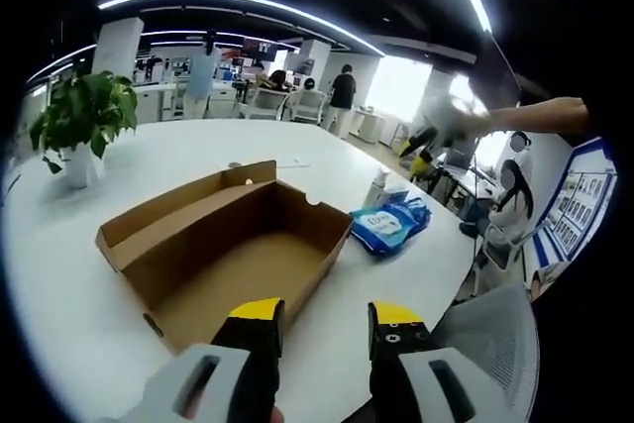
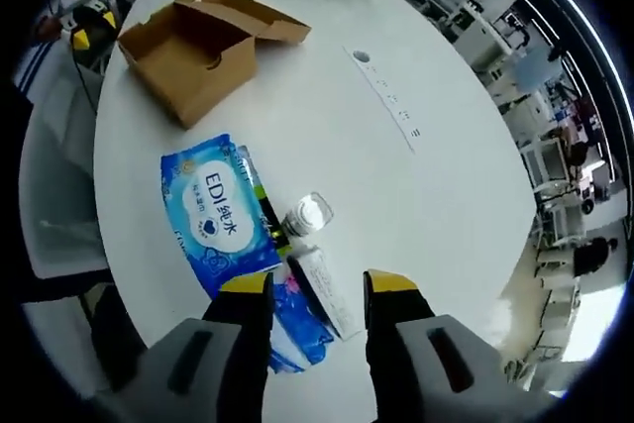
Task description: Operate the shoe box by opening the lid, removing the specified soft item, and placing it in the target area until the item is outside and the box remains undamaged.
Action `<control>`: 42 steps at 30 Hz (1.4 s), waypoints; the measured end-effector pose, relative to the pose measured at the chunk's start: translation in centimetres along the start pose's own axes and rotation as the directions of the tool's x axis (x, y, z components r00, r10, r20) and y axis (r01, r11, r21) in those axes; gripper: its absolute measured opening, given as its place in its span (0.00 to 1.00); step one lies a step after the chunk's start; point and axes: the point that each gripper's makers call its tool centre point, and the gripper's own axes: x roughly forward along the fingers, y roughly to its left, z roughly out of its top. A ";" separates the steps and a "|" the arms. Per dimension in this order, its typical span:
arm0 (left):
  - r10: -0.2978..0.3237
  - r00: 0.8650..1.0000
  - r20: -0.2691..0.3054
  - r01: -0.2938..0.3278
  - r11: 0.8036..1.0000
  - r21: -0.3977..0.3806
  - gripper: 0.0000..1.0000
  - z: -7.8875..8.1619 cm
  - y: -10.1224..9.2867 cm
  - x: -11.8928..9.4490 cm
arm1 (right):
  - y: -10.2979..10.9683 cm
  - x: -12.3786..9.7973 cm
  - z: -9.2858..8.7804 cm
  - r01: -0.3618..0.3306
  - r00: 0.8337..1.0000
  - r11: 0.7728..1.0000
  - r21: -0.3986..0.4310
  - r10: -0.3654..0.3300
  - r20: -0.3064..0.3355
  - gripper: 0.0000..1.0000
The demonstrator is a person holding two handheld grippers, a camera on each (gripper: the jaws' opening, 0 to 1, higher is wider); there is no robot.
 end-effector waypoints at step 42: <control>0.108 0.992 0.064 -0.101 0.990 -0.102 0.34 -0.8 3.4 -4.4 | 7.1 5.9 14.4 -0.196 0.945 0.976 0.094 0.162 0.284 0.37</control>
